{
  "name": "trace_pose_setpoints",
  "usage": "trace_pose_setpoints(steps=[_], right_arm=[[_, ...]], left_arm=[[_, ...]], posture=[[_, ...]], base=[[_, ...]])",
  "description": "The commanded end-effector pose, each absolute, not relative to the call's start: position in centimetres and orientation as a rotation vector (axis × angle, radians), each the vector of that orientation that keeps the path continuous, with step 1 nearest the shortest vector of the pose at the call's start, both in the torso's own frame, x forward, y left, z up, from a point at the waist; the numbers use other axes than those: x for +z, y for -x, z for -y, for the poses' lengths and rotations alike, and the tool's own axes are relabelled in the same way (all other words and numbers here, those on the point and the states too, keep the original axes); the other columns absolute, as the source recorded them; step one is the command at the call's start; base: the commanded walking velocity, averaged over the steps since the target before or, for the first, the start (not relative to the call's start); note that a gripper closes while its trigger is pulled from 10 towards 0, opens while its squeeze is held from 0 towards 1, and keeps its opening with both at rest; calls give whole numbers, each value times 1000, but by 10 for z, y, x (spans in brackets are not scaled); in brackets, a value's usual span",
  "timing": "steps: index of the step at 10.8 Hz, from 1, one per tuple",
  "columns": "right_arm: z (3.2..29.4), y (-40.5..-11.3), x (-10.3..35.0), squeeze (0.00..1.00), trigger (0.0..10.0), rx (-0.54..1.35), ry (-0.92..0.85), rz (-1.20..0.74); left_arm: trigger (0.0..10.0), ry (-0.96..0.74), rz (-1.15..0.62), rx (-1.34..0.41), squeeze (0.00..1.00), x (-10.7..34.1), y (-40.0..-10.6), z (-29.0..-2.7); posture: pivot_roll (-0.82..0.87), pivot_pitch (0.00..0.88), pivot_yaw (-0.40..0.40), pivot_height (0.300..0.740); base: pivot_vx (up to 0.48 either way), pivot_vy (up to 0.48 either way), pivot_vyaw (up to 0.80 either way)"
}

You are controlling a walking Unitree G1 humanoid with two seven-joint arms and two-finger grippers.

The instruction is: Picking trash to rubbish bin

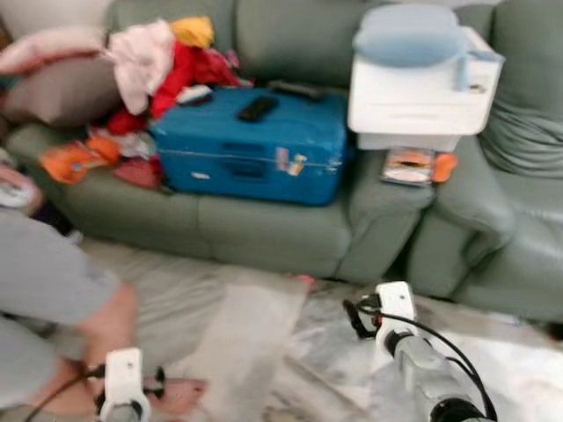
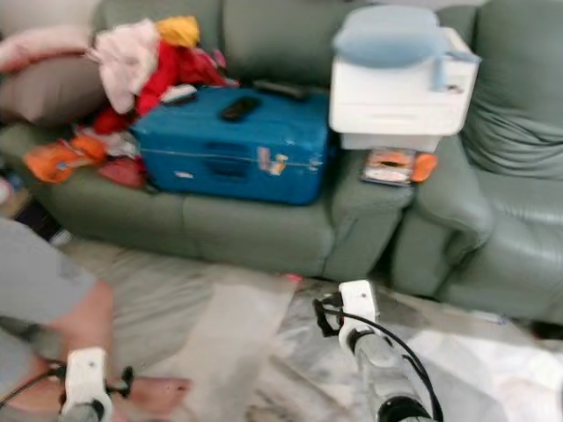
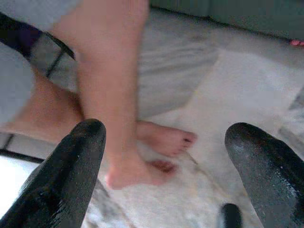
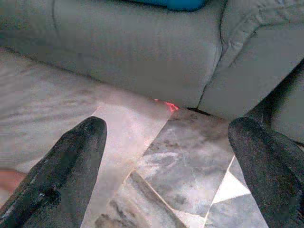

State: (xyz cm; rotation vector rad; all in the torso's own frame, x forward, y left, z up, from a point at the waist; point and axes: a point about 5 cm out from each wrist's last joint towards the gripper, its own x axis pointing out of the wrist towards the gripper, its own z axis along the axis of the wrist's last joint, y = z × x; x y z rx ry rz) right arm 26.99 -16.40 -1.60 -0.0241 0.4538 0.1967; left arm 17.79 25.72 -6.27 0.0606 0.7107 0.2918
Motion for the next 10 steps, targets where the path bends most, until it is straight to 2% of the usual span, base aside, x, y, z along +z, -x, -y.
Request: trace_pose_setpoints(steps=[1, 4, 6, 8, 10], right_arm=[[176, -268, -17, 0, 10000, 171, 40, -461], [175, -268, -17, 0, 10000, 162, 27, -460], [175, -268, -18, 0, 10000, 154, 19, -474], [175, -268, -18, 0, 10000, 154, 21, -474], [174, -268, -18, 0, 10000, 152, 21, -472]], left_arm=[[10000, -53, -704, 283, 0, -63, -181, -251], [10000, -55, -691, 270, 0, -62, -181, -252], [10000, -62, -696, 268, 0, -62, -181, -252], [10000, -62, -700, 261, 0, -62, -182, -252], [10000, -57, -706, 253, 0, -62, -182, -252]], posture=[[21, 7, 13, 740], [21, 12, 20, 740], [23, 12, 24, 740], [23, 12, 24, 740], [23, 10, 27, 740]], base=[[0, 386, 0], [0, 0, 0], [0, 0, -688], [0, 0, 0], [0, 0, -800]])
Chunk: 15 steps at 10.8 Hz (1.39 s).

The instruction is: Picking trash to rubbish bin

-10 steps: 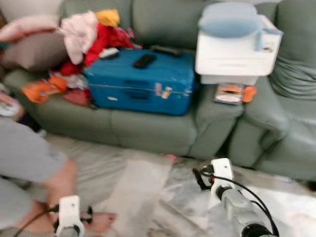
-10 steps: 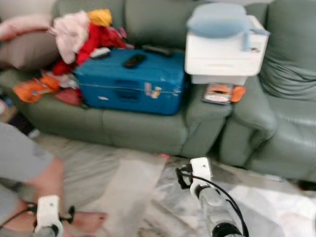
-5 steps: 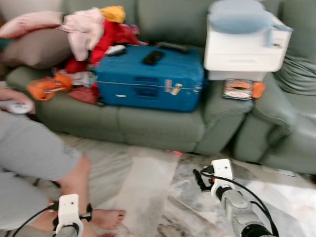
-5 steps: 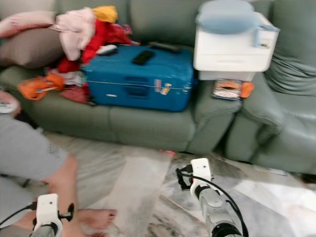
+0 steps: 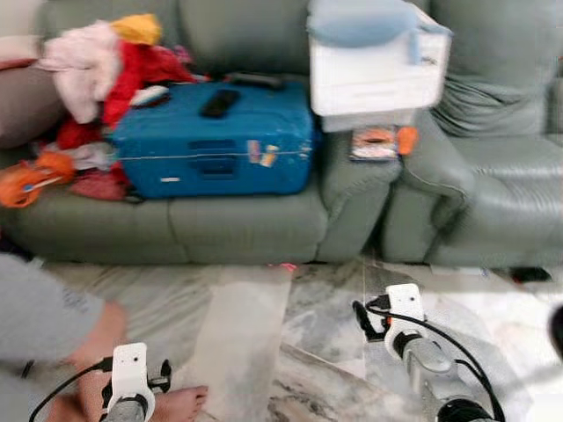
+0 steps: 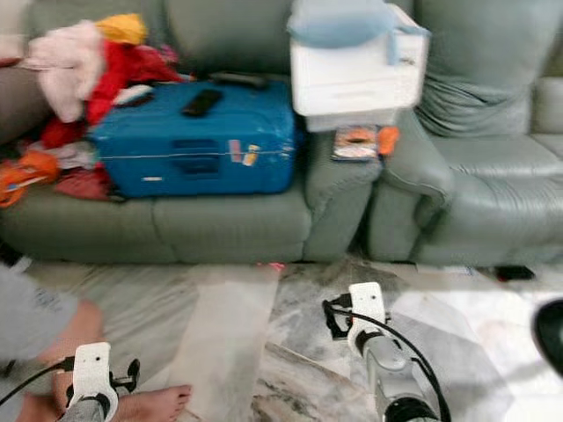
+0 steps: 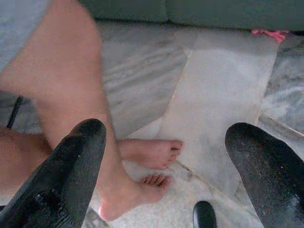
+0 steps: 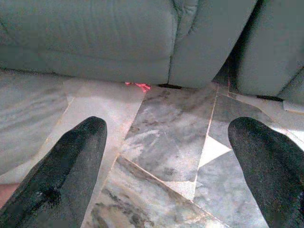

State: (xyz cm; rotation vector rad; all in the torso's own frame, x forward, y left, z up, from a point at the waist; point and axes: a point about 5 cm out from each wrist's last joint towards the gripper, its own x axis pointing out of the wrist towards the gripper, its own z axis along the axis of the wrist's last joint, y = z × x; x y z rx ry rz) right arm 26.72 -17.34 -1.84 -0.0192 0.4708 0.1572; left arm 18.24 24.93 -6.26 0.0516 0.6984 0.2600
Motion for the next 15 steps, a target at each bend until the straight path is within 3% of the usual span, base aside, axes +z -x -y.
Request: trace_pose_setpoints(steps=[1, 3, 6, 15], right_arm=[[173, -268, -18, 0, 10000, 151, 20, -473], [173, -268, -18, 0, 10000, 151, 17, -471], [173, -268, -18, 0, 10000, 157, 24, -469], [173, -267, -19, 0, 10000, 159, 30, -477]], left_arm=[[10000, -59, -712, 253, 0, -63, -181, -252], [10000, -60, -723, 250, 0, -64, -180, -252], [10000, -59, -733, 249, 0, -65, -179, -252], [10000, -61, -760, 257, 0, -67, -175, -254]], posture=[[24, 10, 27, 740], [23, 9, 28, 740], [24, 10, 27, 740], [23, 10, 29, 740]], base=[[0, 0, -800], [0, 0, -644], [281, 0, 0], [457, 0, 0]])
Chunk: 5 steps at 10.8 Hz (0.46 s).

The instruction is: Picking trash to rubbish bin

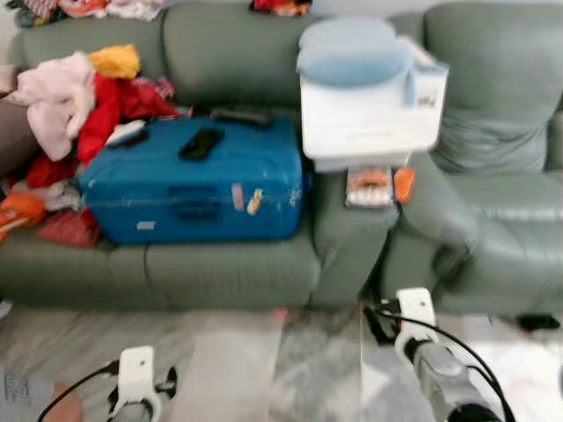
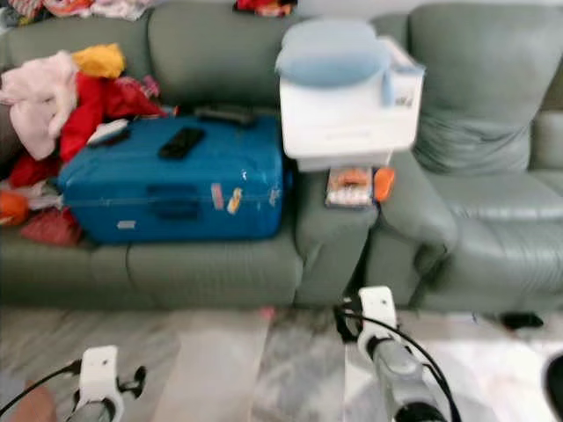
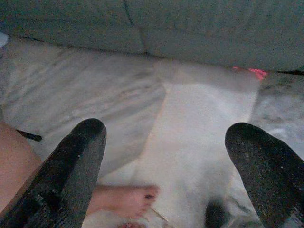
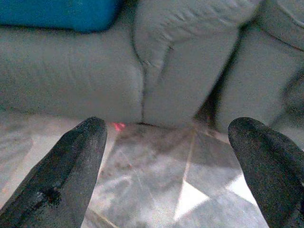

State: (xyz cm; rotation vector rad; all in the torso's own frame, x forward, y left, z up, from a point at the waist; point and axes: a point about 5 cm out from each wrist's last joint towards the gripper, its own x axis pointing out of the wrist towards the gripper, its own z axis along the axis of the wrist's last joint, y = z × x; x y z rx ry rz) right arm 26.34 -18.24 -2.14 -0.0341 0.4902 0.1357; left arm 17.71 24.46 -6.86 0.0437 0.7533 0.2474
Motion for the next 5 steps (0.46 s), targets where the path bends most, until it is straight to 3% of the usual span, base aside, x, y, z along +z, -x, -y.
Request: trace_pose_setpoints(steps=[1, 5], right_arm=[[173, -267, -19, 0, 10000, 158, 30, -478], [173, -265, -22, 0, 10000, 160, 37, -495]], left_arm=[[10000, -63, -761, 255, 0, -67, -175, -254], [10000, -69, -772, 260, 0, -68, -173, -255]], posture=[[24, 11, 29, 740], [31, 10, 25, 740]], base=[[480, 0, 0], [480, 0, 0]])
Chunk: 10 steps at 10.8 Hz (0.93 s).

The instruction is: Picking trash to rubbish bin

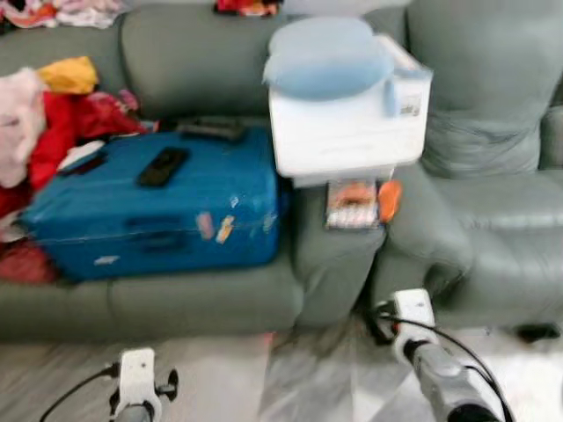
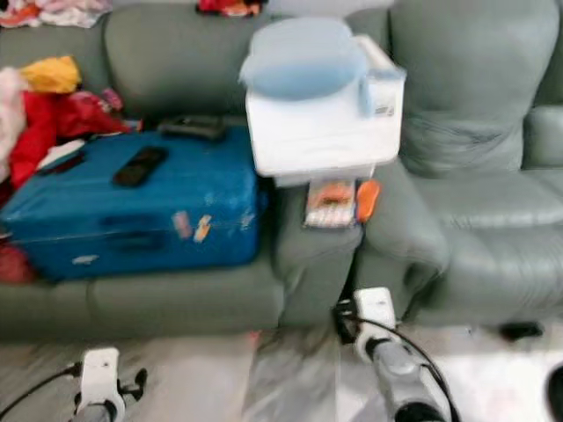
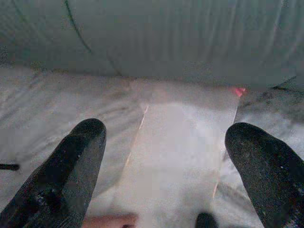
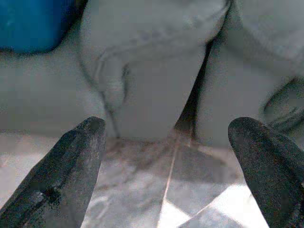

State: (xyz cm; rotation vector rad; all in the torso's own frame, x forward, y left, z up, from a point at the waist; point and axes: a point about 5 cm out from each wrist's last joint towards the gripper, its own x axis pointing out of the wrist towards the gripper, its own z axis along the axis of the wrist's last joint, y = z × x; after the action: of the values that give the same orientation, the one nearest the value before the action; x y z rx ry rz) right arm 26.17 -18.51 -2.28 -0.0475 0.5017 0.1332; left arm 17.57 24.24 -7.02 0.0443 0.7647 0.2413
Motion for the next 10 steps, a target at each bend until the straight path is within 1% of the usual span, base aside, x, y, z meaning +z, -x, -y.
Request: trace_pose_setpoints(steps=[1, 2, 5, 8, 10], right_arm=[[173, -265, -22, 0, 10000, 162, 37, -497], [172, -265, -22, 0, 10000, 165, 39, -497], [171, -265, -23, 0, 10000, 173, 47, -505], [172, -258, -30, 0, 10000, 189, 95, -564], [172, -247, -41, 0, 10000, 235, 159, -638]], left_arm=[[10000, -70, -775, 262, 0, -68, -173, -256], [10000, -69, -775, 267, 0, -68, -172, -257], [10000, -75, -799, 295, 0, -69, -167, -264], [10000, -99, -865, 322, 0, -73, -155, -271], [10000, -134, -958, 307, 0, -80, -140, -272]], posture=[[33, 8, 25, 740], [35, 8, 26, 740], [44, 3, 24, 740], [55, 0, 26, 740], [58, 0, 24, 740]], base=[[480, 0, 0], [326, 0, 0], [0, 0, 0], [0, 0, 0], [0, 0, 0]])
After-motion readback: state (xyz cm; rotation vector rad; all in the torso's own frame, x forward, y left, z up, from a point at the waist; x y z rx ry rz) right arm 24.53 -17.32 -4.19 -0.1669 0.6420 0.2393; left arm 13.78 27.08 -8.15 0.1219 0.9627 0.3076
